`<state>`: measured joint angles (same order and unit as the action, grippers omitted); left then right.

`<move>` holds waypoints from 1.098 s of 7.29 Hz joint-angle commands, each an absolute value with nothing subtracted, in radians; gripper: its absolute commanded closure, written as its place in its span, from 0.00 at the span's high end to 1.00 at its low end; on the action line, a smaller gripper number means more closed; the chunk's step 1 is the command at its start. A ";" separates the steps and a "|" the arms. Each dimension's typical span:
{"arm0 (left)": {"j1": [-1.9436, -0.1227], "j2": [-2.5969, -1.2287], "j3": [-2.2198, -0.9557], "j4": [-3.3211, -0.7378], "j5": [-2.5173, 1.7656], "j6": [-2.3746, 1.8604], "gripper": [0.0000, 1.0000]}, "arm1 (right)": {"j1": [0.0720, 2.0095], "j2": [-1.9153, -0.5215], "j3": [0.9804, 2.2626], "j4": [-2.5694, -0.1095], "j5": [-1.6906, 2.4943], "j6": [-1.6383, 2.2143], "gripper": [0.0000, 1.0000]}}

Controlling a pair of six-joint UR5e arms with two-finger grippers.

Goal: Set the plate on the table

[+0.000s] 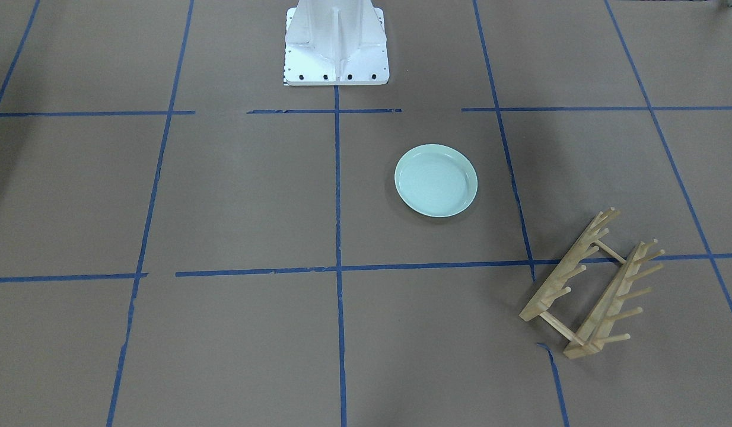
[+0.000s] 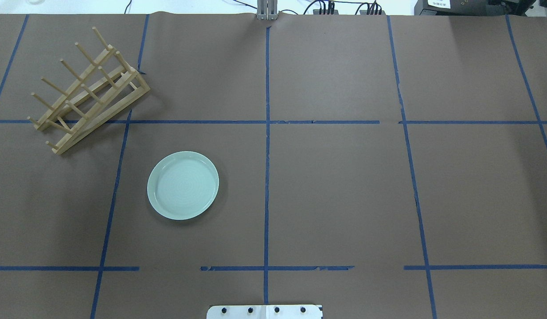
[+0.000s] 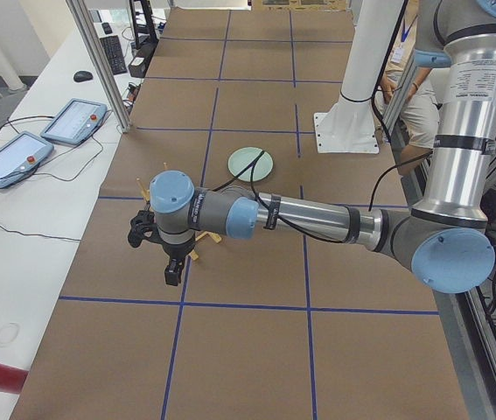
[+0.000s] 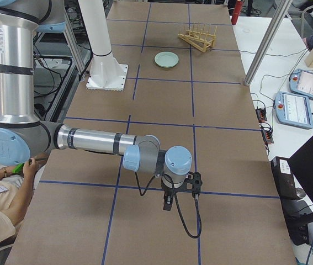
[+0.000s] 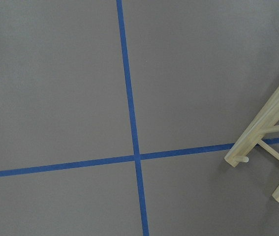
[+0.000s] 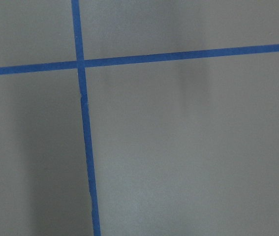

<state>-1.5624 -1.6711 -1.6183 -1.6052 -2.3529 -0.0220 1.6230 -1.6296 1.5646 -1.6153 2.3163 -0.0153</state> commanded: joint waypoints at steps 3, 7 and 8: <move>-1.563 -1.672 -1.620 -1.520 -2.352 -0.017 1.00 | 1.623 -1.629 1.565 -1.615 2.316 -0.015 1.00; -1.563 -1.671 -1.620 -1.520 -2.352 -0.015 1.00 | 1.623 -1.629 1.565 -1.615 2.316 -0.015 1.00; -1.563 -1.671 -1.618 -1.520 -2.352 -0.015 1.00 | 1.623 -1.629 1.565 -1.615 2.316 -0.015 1.00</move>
